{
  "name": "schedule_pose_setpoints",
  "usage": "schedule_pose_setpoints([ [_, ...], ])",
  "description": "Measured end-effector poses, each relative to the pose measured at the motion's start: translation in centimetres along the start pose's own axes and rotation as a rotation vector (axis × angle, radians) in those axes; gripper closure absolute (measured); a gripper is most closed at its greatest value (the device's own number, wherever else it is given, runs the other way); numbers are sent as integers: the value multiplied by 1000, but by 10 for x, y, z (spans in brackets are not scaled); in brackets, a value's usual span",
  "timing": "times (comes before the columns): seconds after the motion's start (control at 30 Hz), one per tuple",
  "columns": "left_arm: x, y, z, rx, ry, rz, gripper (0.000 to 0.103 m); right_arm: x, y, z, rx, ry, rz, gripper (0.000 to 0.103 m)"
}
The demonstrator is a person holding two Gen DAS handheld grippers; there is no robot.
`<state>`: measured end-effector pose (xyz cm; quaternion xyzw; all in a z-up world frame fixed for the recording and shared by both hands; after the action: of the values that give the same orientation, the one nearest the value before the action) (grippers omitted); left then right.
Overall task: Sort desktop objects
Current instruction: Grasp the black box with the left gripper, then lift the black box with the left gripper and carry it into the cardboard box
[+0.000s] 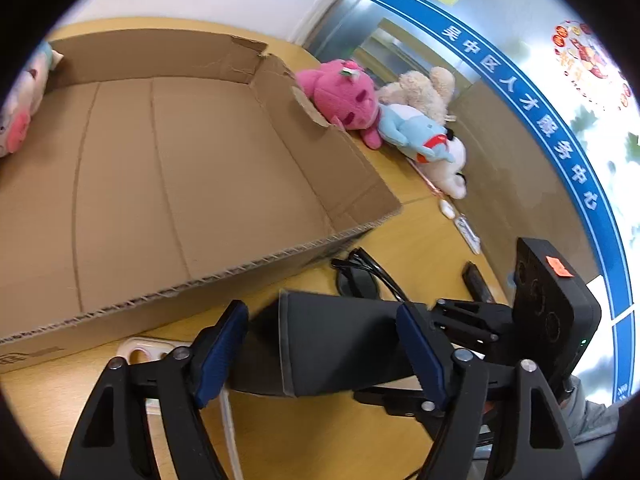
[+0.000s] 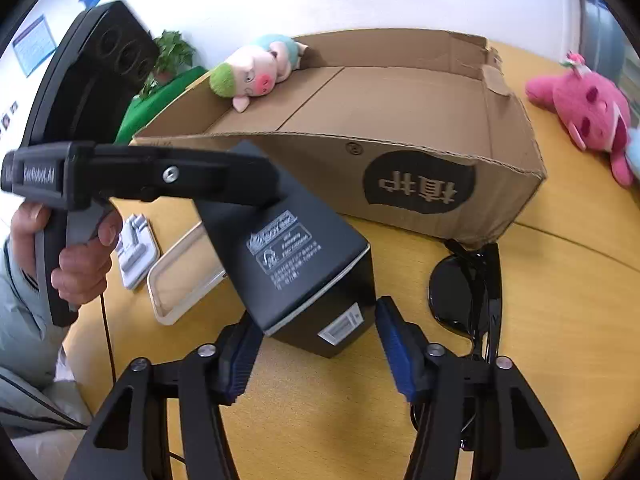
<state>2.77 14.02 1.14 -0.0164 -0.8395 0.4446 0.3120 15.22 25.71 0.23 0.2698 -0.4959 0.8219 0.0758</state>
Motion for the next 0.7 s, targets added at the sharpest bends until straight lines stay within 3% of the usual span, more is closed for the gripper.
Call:
schedule_pose_setpoints([
  [0.17, -4, -11, 2, 21, 0, -19, 32, -1, -1, 5, -2, -28, 0, 54],
  [0.23, -6, -18, 4, 13, -11, -32, 39, -3, -6, 2, -13, -37, -11, 63],
  [0.33, -12, -25, 3, 10, -11, -43, 47, -2, -10, 0, -27, -47, -15, 65],
  [0.7, -29, -32, -7, 17, 0, -39, 47, -13, -18, 1, -43, -61, -29, 65],
])
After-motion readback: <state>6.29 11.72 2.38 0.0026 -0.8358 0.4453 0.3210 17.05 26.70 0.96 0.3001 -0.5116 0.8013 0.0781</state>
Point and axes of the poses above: each gripper's, at about its wrist camera, not at the fingertips, and y roughly the way its jaws point, z to its left, x to its top, the point moved 2 cm from there along y, roughly the way its jaws point, and after that the axes turned 10 degrees about x, right-handed, at the moved point
